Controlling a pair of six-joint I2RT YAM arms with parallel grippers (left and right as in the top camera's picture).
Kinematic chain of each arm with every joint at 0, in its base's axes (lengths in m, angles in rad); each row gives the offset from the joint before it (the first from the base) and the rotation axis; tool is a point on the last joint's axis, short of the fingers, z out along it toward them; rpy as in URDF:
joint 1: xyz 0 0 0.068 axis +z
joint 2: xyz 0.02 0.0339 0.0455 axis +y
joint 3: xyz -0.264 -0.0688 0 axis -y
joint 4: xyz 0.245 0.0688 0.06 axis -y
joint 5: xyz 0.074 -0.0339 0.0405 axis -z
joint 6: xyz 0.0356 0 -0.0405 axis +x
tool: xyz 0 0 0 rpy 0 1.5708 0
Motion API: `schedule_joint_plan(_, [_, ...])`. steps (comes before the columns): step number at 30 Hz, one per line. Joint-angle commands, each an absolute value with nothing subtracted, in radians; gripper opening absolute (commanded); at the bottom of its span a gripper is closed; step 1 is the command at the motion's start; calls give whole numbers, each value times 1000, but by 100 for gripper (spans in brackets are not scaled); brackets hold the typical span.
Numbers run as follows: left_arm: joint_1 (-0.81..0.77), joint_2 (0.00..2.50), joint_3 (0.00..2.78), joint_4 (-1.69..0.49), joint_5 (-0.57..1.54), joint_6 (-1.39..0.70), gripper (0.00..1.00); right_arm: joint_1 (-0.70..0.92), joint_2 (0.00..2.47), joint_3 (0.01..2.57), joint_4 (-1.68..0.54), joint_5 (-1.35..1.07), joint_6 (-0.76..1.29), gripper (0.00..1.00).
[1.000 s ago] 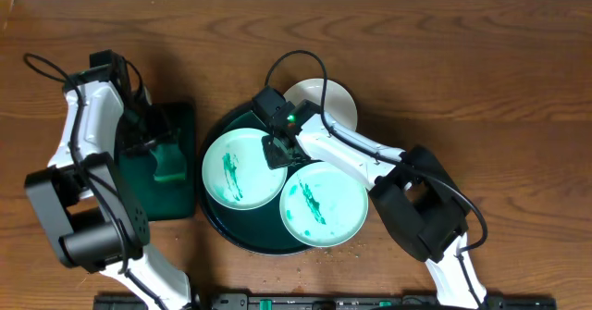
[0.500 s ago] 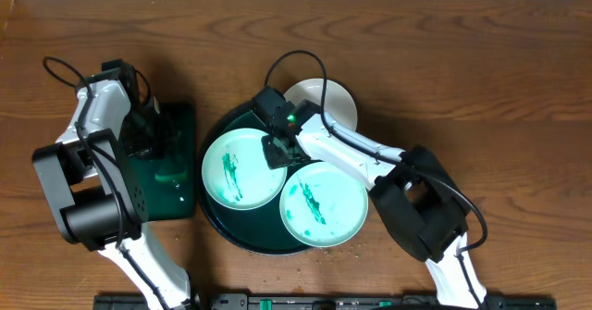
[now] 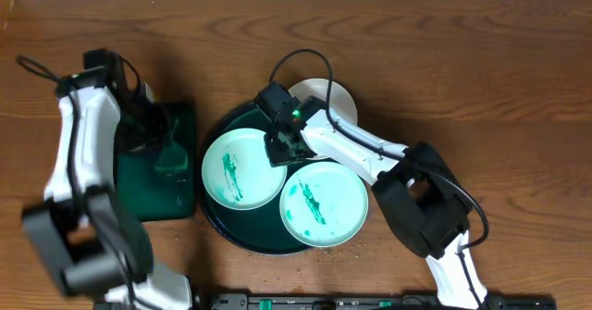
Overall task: Clean dirty plates on tray and stack at the side
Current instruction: 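Scrub the left plate with the sponge in the left gripper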
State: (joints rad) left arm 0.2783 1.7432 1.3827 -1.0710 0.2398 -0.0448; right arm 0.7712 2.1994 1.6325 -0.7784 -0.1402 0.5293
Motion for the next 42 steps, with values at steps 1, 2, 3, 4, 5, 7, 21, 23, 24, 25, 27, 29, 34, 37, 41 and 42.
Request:
schedule_joint_plan(1, [191, 1655, 1379, -1114, 282, -67, 7, 765, 2228, 1634, -775, -167, 515, 1])
schedule_joint_plan(2, [160, 1653, 1367, -1118, 267, -91, 7, 765, 2228, 1634, -778, -166, 515, 1])
schedule_joint_plan(3, [133, 1653, 1352, -1117, 261, -113, 8, 765, 2228, 1634, -779, -167, 515, 1])
schedule_joint_plan(4, [108, 1656, 1333, -1108, 257, -136, 7, 765, 2228, 1634, -781, -167, 515, 1])
schedule_joint_plan(5, [76, 1660, 1304, -1093, 247, -167, 7, 764, 2228, 1634, -782, -167, 515, 1])
schedule_joint_plan(7, [23, 1663, 1237, -1042, 222, -244, 7, 764, 2228, 1634, -784, -166, 514, 1])
schedule_joint_plan(21, [-108, 1728, 916, -618, 194, -419, 7, 757, 2228, 1624, -778, -167, 515, 1])
schedule_joint_plan(23, [-109, 1746, 916, -541, 445, -322, 7, 757, 2228, 1624, -779, -166, 515, 1])
schedule_joint_plan(24, [-109, 1747, 916, -520, 513, -294, 7, 757, 2228, 1624, -779, -166, 515, 1])
schedule_joint_plan(25, [-108, 1747, 919, -501, 572, -270, 7, 757, 2228, 1624, -778, -166, 515, 1])
schedule_joint_plan(27, [-108, 1747, 932, -494, 614, -253, 7, 757, 2228, 1624, -778, -166, 515, 1])
schedule_joint_plan(29, [-108, 1747, 949, -494, 608, -228, 7, 757, 2228, 1624, -778, -166, 515, 1])
schedule_joint_plan(34, [-108, 1747, 987, -495, 282, -310, 7, 757, 2228, 1624, -779, -166, 515, 1])
schedule_joint_plan(37, [-108, 1747, 989, -496, -4, -418, 7, 757, 2228, 1624, -780, -166, 515, 1])
schedule_joint_plan(41, [-108, 1747, 989, -508, -278, -490, 7, 757, 2228, 1624, -781, -165, 514, 1])
schedule_joint_plan(42, [-108, 1747, 989, -515, -313, -497, 7, 757, 2228, 1624, -781, -165, 514, 1])
